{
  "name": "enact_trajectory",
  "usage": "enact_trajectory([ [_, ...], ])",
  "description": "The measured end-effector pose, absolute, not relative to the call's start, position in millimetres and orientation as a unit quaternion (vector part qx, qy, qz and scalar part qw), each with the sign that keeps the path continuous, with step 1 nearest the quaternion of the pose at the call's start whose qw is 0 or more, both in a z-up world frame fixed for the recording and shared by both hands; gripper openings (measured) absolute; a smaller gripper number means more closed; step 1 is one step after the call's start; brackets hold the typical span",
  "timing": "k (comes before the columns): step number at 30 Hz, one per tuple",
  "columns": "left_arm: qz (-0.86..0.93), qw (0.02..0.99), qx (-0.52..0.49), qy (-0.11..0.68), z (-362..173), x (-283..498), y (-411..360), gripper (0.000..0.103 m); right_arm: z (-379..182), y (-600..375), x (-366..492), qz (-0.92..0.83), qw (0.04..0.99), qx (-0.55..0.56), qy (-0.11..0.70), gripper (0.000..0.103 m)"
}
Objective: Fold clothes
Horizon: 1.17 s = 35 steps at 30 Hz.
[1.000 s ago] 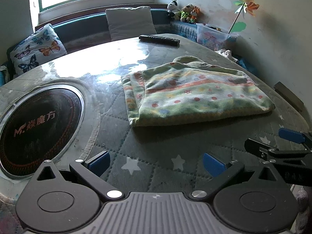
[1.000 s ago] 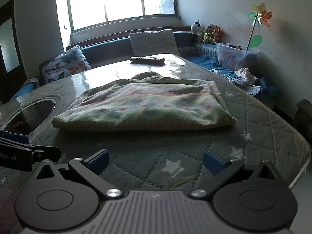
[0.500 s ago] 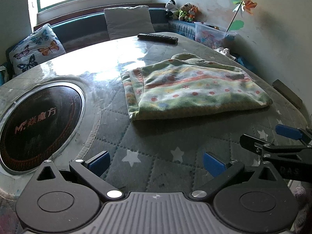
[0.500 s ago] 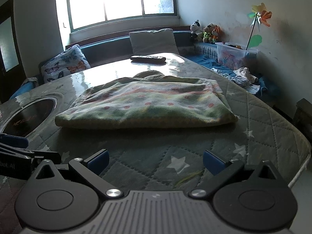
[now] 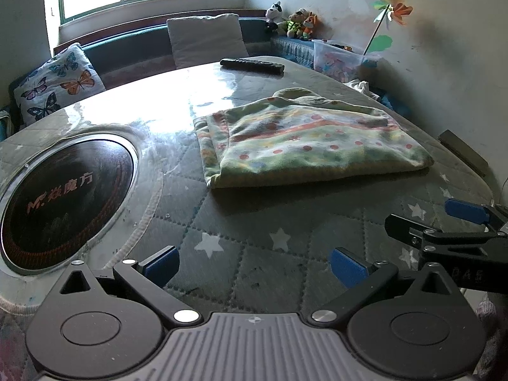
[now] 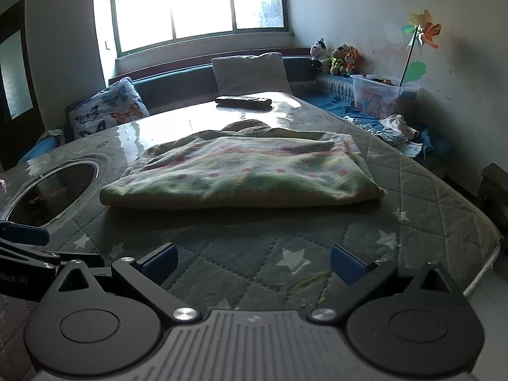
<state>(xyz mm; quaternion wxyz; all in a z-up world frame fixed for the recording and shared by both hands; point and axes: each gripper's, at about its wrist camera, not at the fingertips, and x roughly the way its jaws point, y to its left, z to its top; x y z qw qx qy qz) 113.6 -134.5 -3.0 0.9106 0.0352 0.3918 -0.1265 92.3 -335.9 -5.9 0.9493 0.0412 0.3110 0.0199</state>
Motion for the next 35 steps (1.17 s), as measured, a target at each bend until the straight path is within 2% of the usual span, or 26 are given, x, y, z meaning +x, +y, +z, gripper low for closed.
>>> enact_trajectory([
  [35, -0.124, 0.921, 0.025, 0.369, -4.0, 70.8, -122.7, 0.103, 0.1, -320.1, 54.4, 0.029, 0.957, 0.026, 0.289, 0.103],
])
